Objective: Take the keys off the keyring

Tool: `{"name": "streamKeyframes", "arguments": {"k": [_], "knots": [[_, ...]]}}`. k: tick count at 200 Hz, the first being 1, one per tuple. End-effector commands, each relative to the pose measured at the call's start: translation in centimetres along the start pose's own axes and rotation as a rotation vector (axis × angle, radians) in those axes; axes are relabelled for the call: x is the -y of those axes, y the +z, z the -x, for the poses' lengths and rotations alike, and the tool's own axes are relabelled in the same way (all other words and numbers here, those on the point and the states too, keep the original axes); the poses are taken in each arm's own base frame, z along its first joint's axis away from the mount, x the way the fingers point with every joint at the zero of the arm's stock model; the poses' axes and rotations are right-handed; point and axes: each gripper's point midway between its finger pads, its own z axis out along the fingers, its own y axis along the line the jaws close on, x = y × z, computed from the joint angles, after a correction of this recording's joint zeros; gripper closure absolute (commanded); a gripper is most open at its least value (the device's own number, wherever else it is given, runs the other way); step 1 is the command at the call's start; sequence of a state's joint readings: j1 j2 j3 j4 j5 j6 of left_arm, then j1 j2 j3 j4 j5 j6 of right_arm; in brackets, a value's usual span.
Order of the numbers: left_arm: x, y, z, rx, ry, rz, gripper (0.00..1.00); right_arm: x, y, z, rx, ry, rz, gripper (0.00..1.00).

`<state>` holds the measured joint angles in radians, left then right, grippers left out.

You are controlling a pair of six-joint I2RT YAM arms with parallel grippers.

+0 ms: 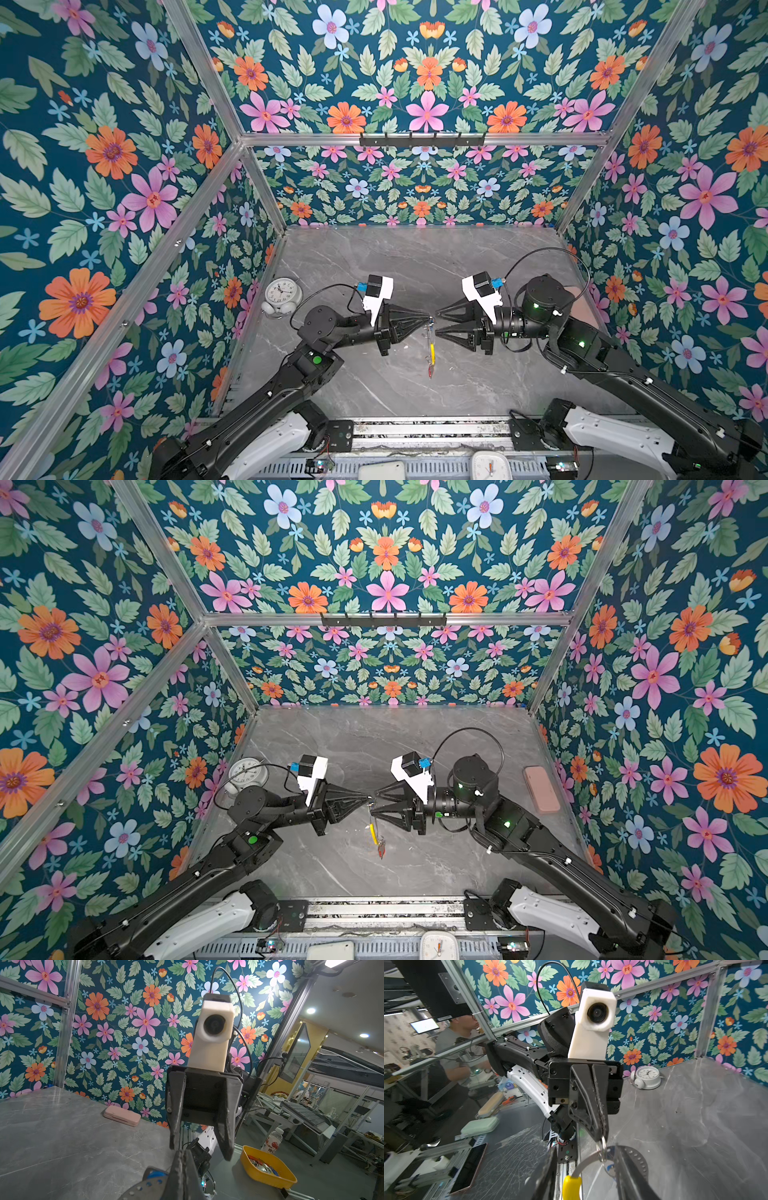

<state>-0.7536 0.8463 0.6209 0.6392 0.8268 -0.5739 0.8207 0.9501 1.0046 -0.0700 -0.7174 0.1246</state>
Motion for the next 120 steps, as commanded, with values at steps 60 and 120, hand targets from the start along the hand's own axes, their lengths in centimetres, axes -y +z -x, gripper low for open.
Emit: {"name": "streamKeyframes", "arguments": {"k": [60, 120], "knots": [[1.4, 0.0, 0.8, 0.026, 0.026, -0.076, 1.0, -0.6, 0.4, -0.5, 0.0, 0.033, 0.082, 0.74], [1.4, 0.0, 0.7, 0.028, 0.023, -0.079, 1.0, -0.3, 0.6, -0.9, -0.007, 0.046, 0.077, 0.82]]}}
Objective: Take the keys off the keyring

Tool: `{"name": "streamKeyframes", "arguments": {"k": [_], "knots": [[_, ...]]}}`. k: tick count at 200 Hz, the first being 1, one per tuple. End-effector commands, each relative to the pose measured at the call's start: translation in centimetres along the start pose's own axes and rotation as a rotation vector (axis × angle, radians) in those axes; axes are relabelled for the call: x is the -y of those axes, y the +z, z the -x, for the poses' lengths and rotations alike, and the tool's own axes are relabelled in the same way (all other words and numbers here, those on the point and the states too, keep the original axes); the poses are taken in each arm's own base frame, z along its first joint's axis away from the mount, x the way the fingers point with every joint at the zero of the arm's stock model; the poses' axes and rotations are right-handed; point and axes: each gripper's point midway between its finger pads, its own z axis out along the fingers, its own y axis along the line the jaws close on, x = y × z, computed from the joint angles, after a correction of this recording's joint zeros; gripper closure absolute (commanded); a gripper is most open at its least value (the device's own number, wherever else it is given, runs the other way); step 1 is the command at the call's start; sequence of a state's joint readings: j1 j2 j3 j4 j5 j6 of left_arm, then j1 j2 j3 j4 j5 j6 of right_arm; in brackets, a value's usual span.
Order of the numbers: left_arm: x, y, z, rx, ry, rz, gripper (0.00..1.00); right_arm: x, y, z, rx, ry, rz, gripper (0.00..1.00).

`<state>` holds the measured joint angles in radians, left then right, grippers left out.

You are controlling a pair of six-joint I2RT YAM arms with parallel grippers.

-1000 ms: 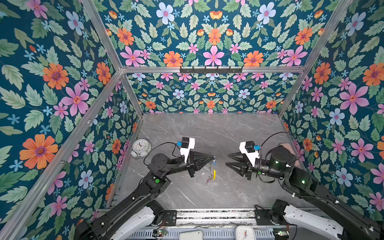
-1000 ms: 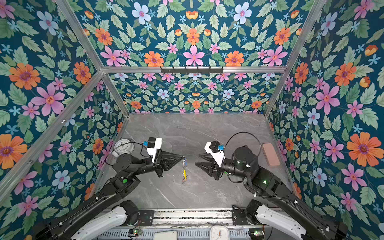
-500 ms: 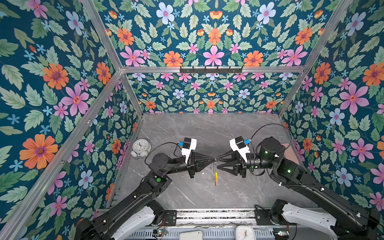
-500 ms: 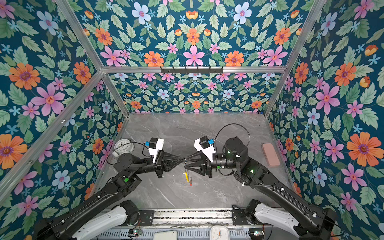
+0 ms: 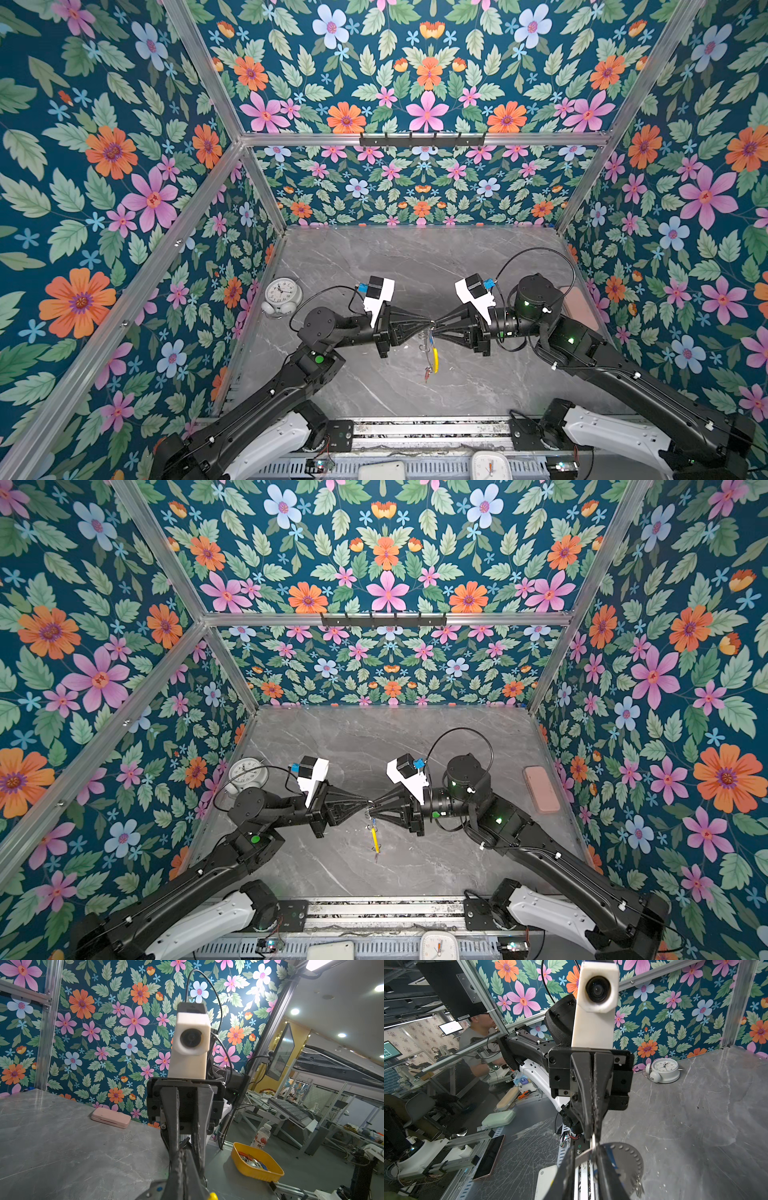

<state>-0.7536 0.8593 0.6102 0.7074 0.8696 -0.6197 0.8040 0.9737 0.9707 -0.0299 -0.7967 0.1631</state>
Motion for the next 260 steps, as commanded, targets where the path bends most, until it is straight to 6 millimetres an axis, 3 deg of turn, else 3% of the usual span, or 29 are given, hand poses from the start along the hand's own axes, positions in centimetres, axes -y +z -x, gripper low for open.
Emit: {"name": "streamKeyframes", "arguments": {"k": [1, 54, 86, 127, 158, 210, 260], "knots": [[0.7, -0.1, 0.6, 0.025, 0.038, -0.026, 1.0, -0.3, 0.1, 0.4, 0.014, -0.005, 0.018, 0.82], [0.7, -0.1, 0.6, 0.027, 0.038, -0.027, 1.0, 0.0, 0.1, 0.1, 0.006, 0.004, 0.007, 0.88], [0.7, -0.1, 0.5, 0.024, 0.036, -0.027, 1.0, 0.2, 0.0, 0.5, 0.016, 0.0, -0.013, 0.63], [0.7, -0.1, 0.4, 0.024, 0.035, -0.031, 1.0, 0.3, -0.6, 1.6, 0.056, -0.033, -0.063, 0.58], [0.7, -0.1, 0.5, 0.026, 0.035, -0.032, 1.0, 0.3, -0.2, 1.1, 0.033, -0.017, -0.033, 0.59], [0.7, -0.2, 0.5, 0.031, 0.037, -0.028, 1.0, 0.2, 0.1, 0.3, 0.012, 0.001, -0.006, 0.75], [0.5, -0.2, 0.5, 0.033, 0.036, -0.022, 1.0, 0.3, 0.3, -0.3, 0.003, 0.02, 0.001, 0.81]]}}
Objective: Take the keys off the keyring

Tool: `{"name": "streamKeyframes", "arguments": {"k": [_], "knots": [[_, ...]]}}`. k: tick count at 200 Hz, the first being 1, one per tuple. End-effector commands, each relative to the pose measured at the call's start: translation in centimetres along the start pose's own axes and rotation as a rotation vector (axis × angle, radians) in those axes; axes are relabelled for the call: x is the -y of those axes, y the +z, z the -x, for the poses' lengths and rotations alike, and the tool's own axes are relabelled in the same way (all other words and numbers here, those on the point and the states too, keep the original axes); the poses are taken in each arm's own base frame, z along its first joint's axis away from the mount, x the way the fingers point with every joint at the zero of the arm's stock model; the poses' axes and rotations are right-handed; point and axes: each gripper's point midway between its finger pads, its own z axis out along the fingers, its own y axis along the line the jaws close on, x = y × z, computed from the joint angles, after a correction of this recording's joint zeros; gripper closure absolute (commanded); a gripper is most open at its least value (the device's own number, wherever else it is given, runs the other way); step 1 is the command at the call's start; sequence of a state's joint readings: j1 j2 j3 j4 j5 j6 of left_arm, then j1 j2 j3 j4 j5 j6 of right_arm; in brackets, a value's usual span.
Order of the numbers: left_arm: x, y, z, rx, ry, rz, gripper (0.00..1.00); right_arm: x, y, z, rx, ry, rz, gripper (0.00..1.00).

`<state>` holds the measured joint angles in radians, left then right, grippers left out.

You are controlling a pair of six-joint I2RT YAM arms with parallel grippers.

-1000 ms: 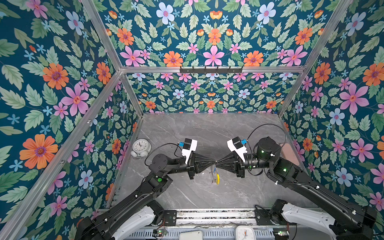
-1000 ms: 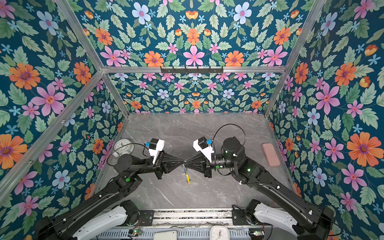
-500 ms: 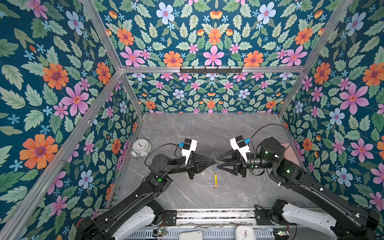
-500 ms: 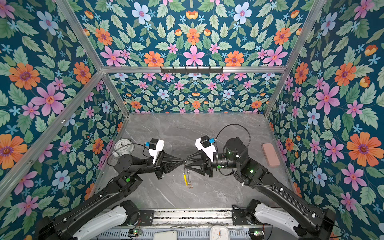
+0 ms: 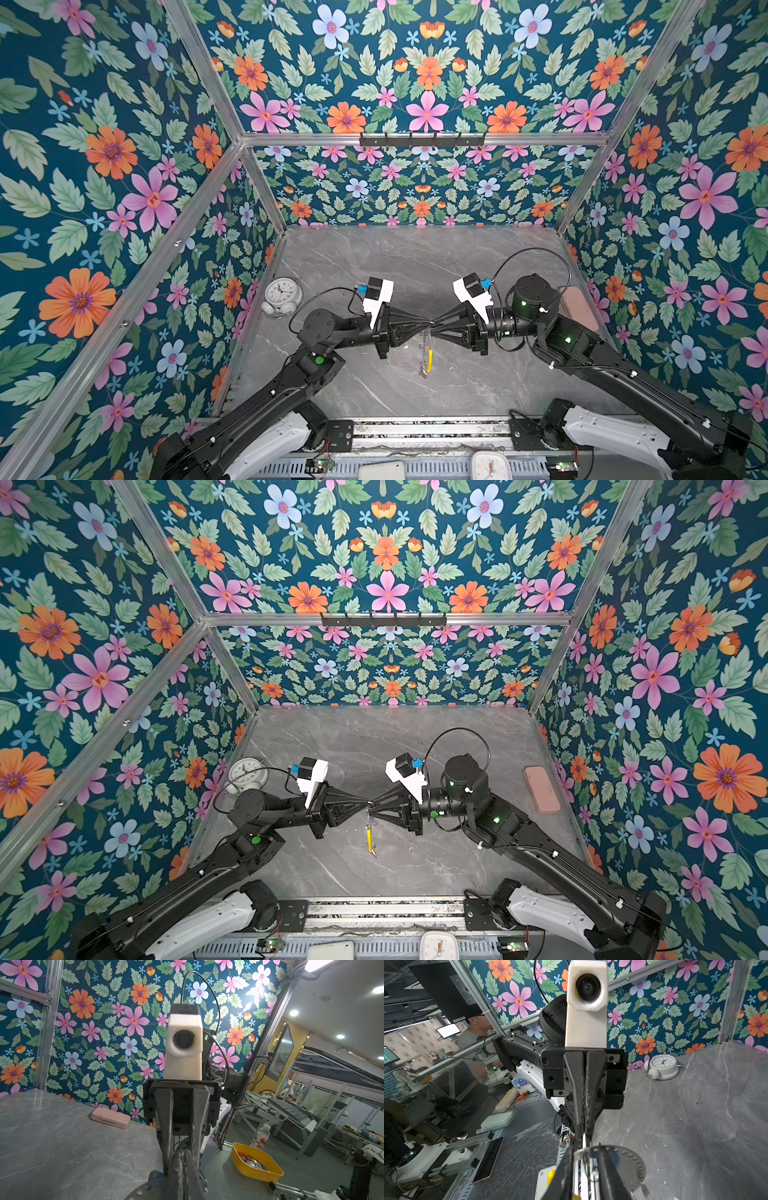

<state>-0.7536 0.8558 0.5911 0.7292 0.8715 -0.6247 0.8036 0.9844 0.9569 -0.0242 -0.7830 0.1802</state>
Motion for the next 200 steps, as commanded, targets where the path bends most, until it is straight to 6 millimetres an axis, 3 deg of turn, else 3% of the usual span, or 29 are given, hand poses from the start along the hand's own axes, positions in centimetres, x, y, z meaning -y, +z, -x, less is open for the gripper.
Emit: {"name": "streamKeyframes", "arguments": {"k": [1, 70, 105, 139, 200], "knots": [[0.6, -0.1, 0.8, 0.032, 0.037, -0.019, 1.0, -0.4, 0.0, 0.3, 0.012, -0.01, 0.018, 0.81], [0.5, -0.1, 0.8, 0.027, 0.031, -0.015, 1.0, -0.2, 0.0, 0.1, -0.007, 0.006, 0.006, 1.0], [-0.1, -0.1, 0.4, 0.008, 0.013, 0.017, 1.0, 0.9, -0.2, -0.4, -0.038, 0.06, -0.069, 1.0], [-1.1, -0.4, -0.2, -0.031, -0.006, 0.095, 0.66, 2.0, -0.8, -1.6, -0.126, 0.125, -0.167, 1.0], [-2.3, -0.3, -1.9, -0.21, -0.048, 0.18, 0.59, 2.4, -2.1, -3.9, -0.306, 0.212, -0.25, 1.0]]}}
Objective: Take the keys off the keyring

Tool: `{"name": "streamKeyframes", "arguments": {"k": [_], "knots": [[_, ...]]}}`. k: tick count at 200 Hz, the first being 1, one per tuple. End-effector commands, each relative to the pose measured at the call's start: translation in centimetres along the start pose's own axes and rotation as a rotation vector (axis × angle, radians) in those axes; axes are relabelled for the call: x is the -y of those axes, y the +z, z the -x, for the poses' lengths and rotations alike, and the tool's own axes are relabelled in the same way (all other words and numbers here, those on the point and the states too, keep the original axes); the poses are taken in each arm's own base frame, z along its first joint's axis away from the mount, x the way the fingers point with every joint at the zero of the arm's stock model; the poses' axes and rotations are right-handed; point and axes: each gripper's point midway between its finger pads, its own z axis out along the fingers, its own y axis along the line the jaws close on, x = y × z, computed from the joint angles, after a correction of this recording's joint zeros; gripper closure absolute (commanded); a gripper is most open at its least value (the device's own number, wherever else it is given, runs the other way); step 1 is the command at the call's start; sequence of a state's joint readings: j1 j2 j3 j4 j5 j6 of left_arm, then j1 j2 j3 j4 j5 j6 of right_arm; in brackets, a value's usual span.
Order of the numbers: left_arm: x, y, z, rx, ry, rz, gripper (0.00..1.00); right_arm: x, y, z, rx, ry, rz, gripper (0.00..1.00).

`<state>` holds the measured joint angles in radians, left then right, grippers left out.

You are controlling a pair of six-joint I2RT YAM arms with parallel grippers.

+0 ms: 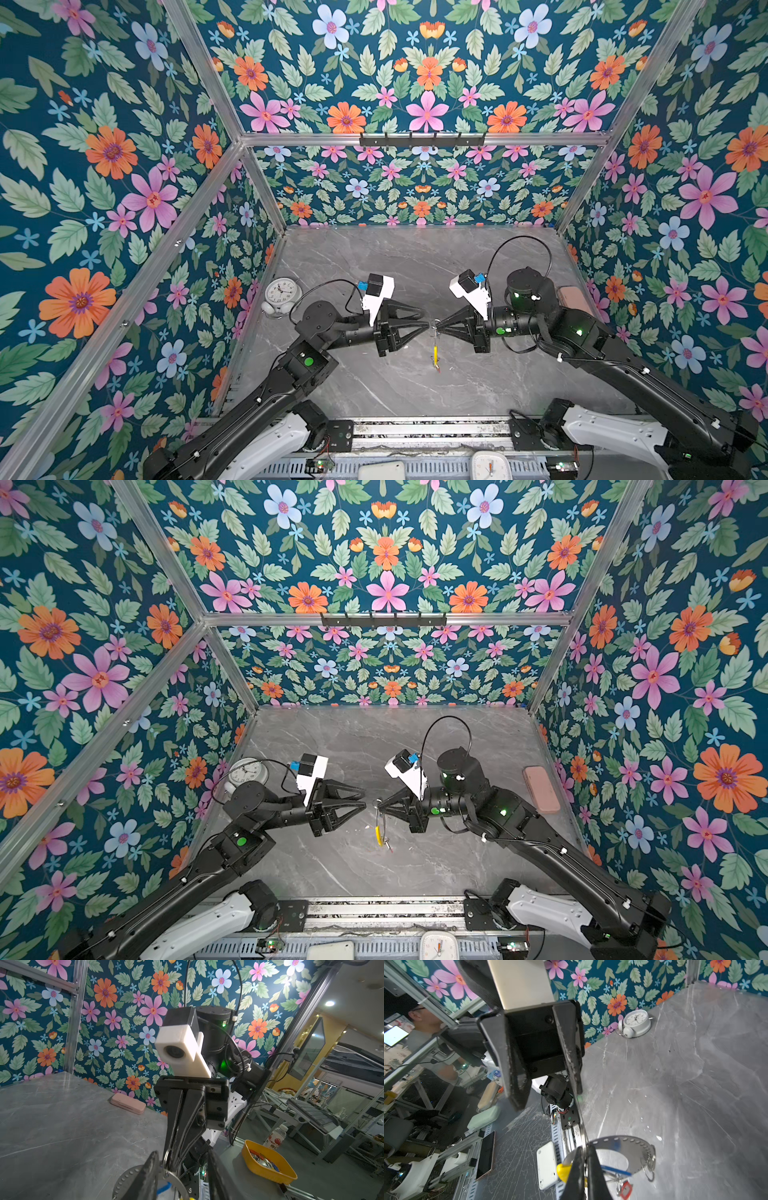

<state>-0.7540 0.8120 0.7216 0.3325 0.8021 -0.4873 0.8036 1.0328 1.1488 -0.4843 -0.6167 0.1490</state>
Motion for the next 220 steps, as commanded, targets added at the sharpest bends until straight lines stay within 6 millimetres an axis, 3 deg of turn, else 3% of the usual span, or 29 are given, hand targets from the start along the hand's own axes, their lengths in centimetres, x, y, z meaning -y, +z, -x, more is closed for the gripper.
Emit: {"name": "streamKeyframes", "arguments": {"k": [1, 78, 180, 220], "knots": [[-1.2, 0.3, -2.0, -0.117, -0.027, 0.04, 0.59, 0.6, -0.3, -1.8, -0.103, 0.033, -0.046, 1.0], [-1.3, 1.5, -3.4, -0.243, -0.083, -0.014, 0.61, 0.0, -0.2, -2.0, -0.233, 0.026, -0.063, 1.0], [-1.1, 2.1, -4.4, -0.305, -0.137, -0.075, 0.75, 0.6, 0.6, -2.0, -0.286, -0.018, -0.119, 1.0], [-0.9, 2.2, -4.5, -0.316, -0.142, -0.089, 0.85, 0.9, 0.6, -1.8, -0.286, -0.023, -0.135, 1.0]]}}
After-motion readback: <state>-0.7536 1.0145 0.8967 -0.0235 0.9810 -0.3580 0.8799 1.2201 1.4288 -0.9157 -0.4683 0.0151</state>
